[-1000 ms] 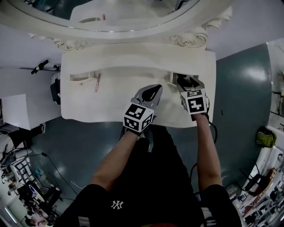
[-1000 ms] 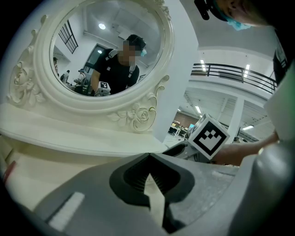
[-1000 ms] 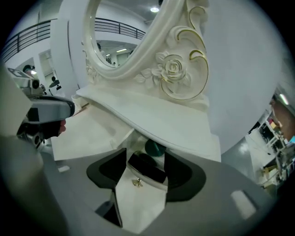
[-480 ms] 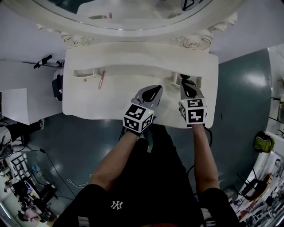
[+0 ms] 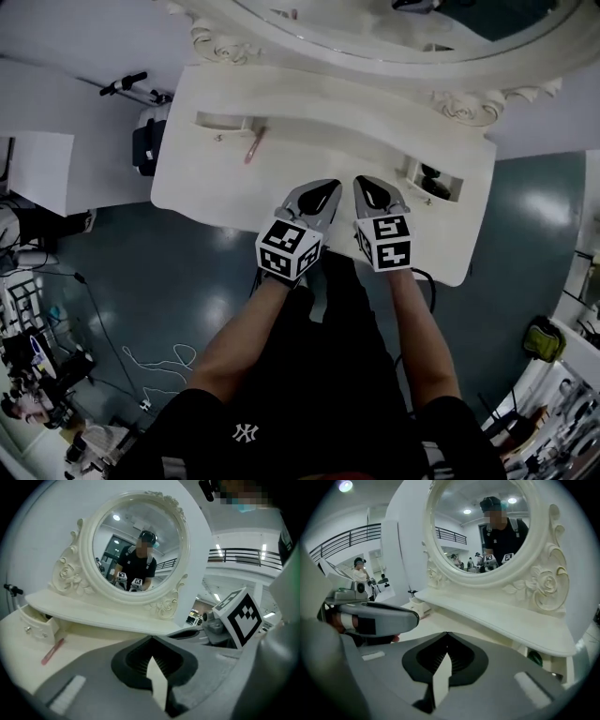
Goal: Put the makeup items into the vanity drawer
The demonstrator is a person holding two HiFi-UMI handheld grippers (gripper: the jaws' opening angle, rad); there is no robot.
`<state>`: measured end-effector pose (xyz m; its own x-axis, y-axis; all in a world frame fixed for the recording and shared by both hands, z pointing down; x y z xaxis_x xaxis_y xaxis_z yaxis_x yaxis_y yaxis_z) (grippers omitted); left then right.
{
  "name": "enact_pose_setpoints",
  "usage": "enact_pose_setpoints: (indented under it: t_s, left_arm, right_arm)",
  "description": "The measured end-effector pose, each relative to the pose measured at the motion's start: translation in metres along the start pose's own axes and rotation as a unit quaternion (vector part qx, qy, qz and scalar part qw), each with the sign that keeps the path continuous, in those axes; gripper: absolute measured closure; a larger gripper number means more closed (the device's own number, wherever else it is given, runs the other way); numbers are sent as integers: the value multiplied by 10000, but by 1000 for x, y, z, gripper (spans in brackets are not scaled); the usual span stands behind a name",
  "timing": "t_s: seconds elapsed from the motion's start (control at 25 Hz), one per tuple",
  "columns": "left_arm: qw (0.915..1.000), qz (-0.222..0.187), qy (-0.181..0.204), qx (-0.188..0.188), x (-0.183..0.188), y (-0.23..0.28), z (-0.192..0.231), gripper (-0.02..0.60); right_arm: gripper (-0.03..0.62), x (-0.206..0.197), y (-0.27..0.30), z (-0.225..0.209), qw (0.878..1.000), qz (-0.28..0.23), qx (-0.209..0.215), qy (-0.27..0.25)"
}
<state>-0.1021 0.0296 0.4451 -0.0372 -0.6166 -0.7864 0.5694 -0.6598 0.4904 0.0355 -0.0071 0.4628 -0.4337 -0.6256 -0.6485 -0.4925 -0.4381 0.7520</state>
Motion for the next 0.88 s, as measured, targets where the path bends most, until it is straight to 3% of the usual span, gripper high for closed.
enact_pose_setpoints:
  t_s: [0.52,0.88]
  left_arm:
    - [9920,-388,-632,1022,-24,-72,76,581]
    - [9815,-507,-943,1585,-37,-92,121,581]
  right_arm:
    - [562,40,78,80,9932,54,976,-629]
    - [520,60,136,111,9908,298,1254,-400]
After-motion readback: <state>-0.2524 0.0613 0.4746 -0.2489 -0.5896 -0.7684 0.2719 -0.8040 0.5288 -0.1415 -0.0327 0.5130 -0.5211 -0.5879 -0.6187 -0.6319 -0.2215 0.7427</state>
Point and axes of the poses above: the fingertips, and each gripper's own axes: y forward along the fingers, z to its left, x out of its top, the point moved 9 cm from there along -y, backward along the fingers, and after that the axes turned 8 degrees about z, right-handed, at the moved point
